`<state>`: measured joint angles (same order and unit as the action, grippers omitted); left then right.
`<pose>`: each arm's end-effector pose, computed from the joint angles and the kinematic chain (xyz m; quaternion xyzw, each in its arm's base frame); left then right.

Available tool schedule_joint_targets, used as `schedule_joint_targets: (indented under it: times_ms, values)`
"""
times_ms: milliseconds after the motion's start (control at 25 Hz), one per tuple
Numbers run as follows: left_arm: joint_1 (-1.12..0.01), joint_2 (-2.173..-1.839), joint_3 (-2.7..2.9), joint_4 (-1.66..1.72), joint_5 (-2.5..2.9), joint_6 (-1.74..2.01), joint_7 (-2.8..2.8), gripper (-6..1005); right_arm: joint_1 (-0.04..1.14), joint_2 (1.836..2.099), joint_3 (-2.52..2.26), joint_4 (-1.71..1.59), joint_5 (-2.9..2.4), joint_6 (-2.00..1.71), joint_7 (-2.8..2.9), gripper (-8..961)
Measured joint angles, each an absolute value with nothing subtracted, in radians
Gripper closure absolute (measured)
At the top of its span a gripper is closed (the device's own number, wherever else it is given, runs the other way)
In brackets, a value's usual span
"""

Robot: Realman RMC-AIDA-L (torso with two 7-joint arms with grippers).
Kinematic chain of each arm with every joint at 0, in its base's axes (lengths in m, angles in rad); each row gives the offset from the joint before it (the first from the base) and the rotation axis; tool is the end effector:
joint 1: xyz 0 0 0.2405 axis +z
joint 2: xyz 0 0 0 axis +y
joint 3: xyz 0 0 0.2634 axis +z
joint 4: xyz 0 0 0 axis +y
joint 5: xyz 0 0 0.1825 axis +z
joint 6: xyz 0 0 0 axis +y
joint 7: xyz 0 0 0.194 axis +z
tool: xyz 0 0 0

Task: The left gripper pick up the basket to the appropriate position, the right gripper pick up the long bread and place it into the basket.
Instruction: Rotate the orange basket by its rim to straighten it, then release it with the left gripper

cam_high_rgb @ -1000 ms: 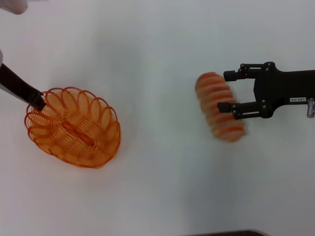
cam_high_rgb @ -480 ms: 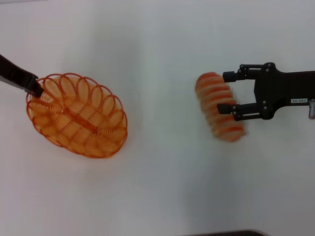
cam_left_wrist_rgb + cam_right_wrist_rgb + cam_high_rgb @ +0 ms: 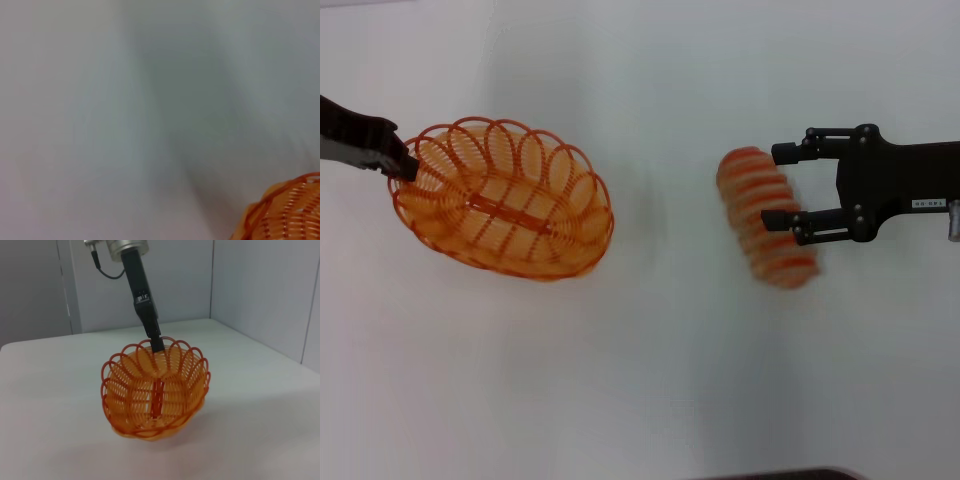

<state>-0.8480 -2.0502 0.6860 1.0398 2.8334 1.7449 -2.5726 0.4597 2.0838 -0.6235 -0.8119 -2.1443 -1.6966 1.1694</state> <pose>-0.2375 0.3717 0.0041 -0.8131 -0.5510 0.1044 0.1560 0.2543 0.3003 -0.0313 -0.9700 0.0950 0.1791 0.1345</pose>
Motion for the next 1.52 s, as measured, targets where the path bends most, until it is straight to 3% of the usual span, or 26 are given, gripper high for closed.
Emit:
schedule_joint_targets:
  times_ms: [360, 960, 1520]
  values:
    - [-0.843, -2.086, 0.683, 1.043, 2.811, 1.695, -2.693, 925, 0.466, 2.080, -0.630, -0.818, -2.145, -1.718, 1.166, 134]
    - [-0.756, -2.140, 0.681, 1.040, 2.741, 1.562, -2.801, 927, 0.469, 2.048, -0.654, -0.819, -2.169, -1.715, 1.129, 134]
    - [-0.748, -2.146, 0.678, 1.025, 2.738, 1.509, -2.826, 899, 0.463, 2.045, -0.672, -0.819, -2.169, -1.714, 1.115, 133]
